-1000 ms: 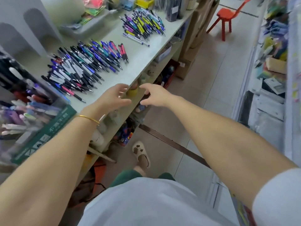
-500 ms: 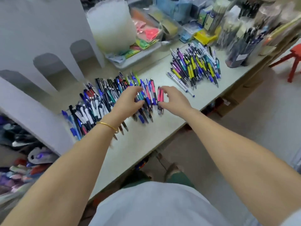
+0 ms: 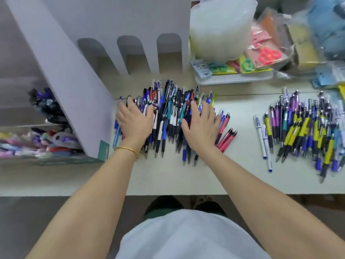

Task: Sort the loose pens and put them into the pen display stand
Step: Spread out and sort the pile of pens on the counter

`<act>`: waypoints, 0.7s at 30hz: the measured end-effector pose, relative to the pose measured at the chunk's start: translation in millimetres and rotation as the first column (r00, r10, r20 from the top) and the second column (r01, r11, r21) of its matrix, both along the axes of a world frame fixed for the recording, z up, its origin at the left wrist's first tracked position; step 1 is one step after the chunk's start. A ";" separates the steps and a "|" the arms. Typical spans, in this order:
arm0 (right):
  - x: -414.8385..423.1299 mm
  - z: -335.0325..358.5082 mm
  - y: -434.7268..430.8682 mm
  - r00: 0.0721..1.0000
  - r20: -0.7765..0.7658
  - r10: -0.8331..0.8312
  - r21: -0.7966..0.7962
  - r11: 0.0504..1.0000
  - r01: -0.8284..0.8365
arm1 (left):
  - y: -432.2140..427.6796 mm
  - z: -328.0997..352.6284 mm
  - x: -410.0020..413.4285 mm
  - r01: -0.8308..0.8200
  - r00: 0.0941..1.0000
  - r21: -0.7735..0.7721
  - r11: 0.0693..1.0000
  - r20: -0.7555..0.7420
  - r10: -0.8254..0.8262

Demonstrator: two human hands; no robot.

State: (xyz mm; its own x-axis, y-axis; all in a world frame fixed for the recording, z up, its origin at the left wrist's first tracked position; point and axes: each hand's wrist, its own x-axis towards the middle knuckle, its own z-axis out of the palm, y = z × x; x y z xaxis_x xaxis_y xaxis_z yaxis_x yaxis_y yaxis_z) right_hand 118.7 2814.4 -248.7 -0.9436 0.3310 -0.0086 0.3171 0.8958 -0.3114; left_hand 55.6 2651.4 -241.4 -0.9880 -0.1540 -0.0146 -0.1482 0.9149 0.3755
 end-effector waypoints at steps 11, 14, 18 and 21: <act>-15.3 -3.4 -5.8 0.987 0.149 -0.056 0.033 0.998 0.052 | -23.2 -19.3 -17.0 -0.089 0.961 0.017 0.996 0.265 0.081; -18.4 -6.5 -5.5 0.974 0.205 -0.097 0.028 0.995 0.094 | -21.6 -19.4 -23.9 -0.101 0.958 -0.010 0.995 0.270 0.100; -23.2 -11.1 -9.4 0.973 0.201 -0.116 -0.021 0.992 0.123 | -23.0 -18.7 -22.8 -0.114 0.952 0.087 0.990 0.296 0.083; -29.3 -12.1 -14.4 0.972 0.202 -0.123 -0.029 0.991 0.131 | -30.5 -21.5 -16.3 -0.026 0.943 0.129 0.991 0.331 -0.019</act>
